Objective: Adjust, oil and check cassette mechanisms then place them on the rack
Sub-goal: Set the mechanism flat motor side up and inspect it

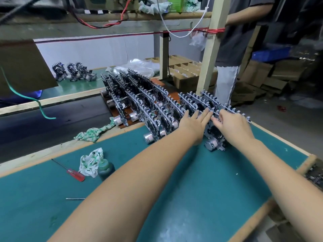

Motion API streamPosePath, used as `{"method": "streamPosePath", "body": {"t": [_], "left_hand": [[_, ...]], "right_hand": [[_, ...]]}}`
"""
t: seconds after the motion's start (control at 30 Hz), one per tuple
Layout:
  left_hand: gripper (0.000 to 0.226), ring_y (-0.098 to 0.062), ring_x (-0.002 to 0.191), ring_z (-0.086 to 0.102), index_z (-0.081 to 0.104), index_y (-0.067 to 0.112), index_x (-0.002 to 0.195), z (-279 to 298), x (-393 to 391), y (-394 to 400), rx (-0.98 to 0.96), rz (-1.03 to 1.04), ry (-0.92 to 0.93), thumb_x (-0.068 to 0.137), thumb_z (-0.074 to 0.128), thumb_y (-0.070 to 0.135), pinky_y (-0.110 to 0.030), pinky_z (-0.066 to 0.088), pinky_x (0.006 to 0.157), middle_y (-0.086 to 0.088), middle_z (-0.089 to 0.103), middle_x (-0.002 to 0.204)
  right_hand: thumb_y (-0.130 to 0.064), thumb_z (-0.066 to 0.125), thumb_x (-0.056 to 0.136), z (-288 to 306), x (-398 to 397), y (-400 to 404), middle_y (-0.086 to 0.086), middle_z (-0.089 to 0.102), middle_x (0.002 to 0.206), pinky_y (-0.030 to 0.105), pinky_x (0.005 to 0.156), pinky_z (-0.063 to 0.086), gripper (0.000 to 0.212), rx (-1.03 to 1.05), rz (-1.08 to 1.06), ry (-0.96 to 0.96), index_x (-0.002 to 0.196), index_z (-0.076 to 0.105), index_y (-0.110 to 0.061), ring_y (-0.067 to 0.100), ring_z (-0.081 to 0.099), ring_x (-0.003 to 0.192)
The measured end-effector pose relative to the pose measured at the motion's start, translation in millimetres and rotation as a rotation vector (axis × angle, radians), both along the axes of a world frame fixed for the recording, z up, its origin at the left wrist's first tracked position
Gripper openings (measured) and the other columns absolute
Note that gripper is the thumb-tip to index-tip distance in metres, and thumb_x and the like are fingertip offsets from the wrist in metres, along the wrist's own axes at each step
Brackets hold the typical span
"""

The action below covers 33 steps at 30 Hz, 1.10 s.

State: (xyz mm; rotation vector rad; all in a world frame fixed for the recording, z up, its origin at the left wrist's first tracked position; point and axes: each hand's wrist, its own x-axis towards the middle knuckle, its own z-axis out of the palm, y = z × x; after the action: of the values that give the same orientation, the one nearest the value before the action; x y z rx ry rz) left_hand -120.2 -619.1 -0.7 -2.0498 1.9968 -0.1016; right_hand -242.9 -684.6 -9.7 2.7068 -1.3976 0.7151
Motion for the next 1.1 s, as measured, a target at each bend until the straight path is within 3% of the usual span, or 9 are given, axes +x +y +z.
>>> {"method": "streamPosePath", "body": {"t": [0.13,0.2,0.33,0.43,0.53,0.77,0.87,0.97,1.1], "left_hand": [[0.088,-0.026,0.147,-0.004,-0.017,0.015,0.150,9,1,12,-0.057,-0.024,0.030,0.097,0.049,0.039,-0.048,0.002,0.118,-0.006,-0.017,0.159],[0.082,-0.025,0.146,0.007,-0.002,0.015,0.153,20,2,31,-0.153,-0.027,0.076,0.095,0.051,0.040,-0.045,0.010,0.118,-0.009,-0.001,0.160],[0.038,-0.022,0.121,0.046,0.046,0.020,0.132,41,18,108,-0.470,0.050,0.170,0.096,0.046,0.033,-0.034,0.036,0.094,-0.001,0.053,0.129],[0.029,-0.018,0.110,0.048,0.057,0.025,0.120,42,33,202,-0.527,0.118,0.353,0.092,0.056,0.031,-0.031,0.038,0.088,0.005,0.058,0.116],[0.024,-0.010,0.106,0.049,0.064,0.030,0.110,27,45,300,-0.535,0.299,0.519,0.086,0.064,0.025,-0.028,0.038,0.089,0.012,0.061,0.110],[0.033,-0.004,0.101,0.056,0.065,0.033,0.106,-34,67,473,-0.616,0.787,0.583,0.087,0.061,0.006,-0.023,0.043,0.086,0.020,0.061,0.103],[0.038,-0.002,0.096,0.056,0.061,0.039,0.102,-38,64,527,-0.699,0.917,0.529,0.085,0.064,0.005,-0.023,0.043,0.084,0.020,0.062,0.098],[0.026,-0.007,0.098,0.053,0.067,0.025,0.106,-27,58,572,-0.805,0.938,0.259,0.084,0.053,0.025,-0.024,0.040,0.086,0.010,0.063,0.103],[0.043,-0.028,0.100,0.057,0.061,0.017,0.116,-9,57,631,-0.856,1.038,-0.100,0.081,0.051,0.041,-0.046,0.046,0.086,-0.007,0.061,0.112]], "right_hand": [[-0.042,0.045,0.096,8,-1,7,0.013,0.066,0.090,0.032,0.058,0.032,0.031,-0.167,-0.065,0.186,0.093,0.047,-0.011,0.031,0.059,0.080],[-0.043,0.050,0.093,17,-2,25,0.008,0.064,0.098,0.031,0.060,0.030,0.033,-0.266,-0.053,0.171,0.105,0.048,-0.012,0.029,0.060,0.093],[-0.041,0.052,0.087,25,11,97,-0.004,0.060,0.066,0.030,0.049,0.035,0.023,-0.143,0.227,-0.116,0.095,0.054,-0.020,0.026,0.058,0.061],[-0.042,0.055,0.085,16,26,174,-0.012,0.051,0.051,0.023,0.044,0.029,0.016,0.034,0.500,-0.277,0.085,0.056,-0.026,0.004,0.039,0.043],[-0.053,0.041,0.081,-2,52,242,-0.015,0.046,0.051,0.029,0.048,0.039,0.029,0.248,0.738,-0.238,0.082,0.057,-0.030,0.002,0.039,0.046],[-0.044,0.047,0.080,-24,125,369,-0.014,0.056,0.059,0.019,0.045,0.040,0.021,0.136,1.195,0.016,0.078,0.061,-0.029,0.005,0.056,0.058],[-0.038,0.046,0.094,-30,156,414,-0.007,0.060,0.094,0.030,0.075,0.041,0.020,0.300,1.348,0.048,0.104,0.057,-0.024,0.013,0.053,0.094],[-0.028,0.046,0.097,-34,187,460,0.001,0.055,0.115,0.032,0.091,0.037,0.027,0.419,1.428,0.022,0.121,0.052,-0.018,0.018,0.047,0.110],[-0.017,0.049,0.095,-34,215,514,0.009,0.050,0.129,0.027,0.101,0.028,0.043,0.601,1.426,-0.046,0.138,0.041,-0.013,0.023,0.043,0.120]]}}
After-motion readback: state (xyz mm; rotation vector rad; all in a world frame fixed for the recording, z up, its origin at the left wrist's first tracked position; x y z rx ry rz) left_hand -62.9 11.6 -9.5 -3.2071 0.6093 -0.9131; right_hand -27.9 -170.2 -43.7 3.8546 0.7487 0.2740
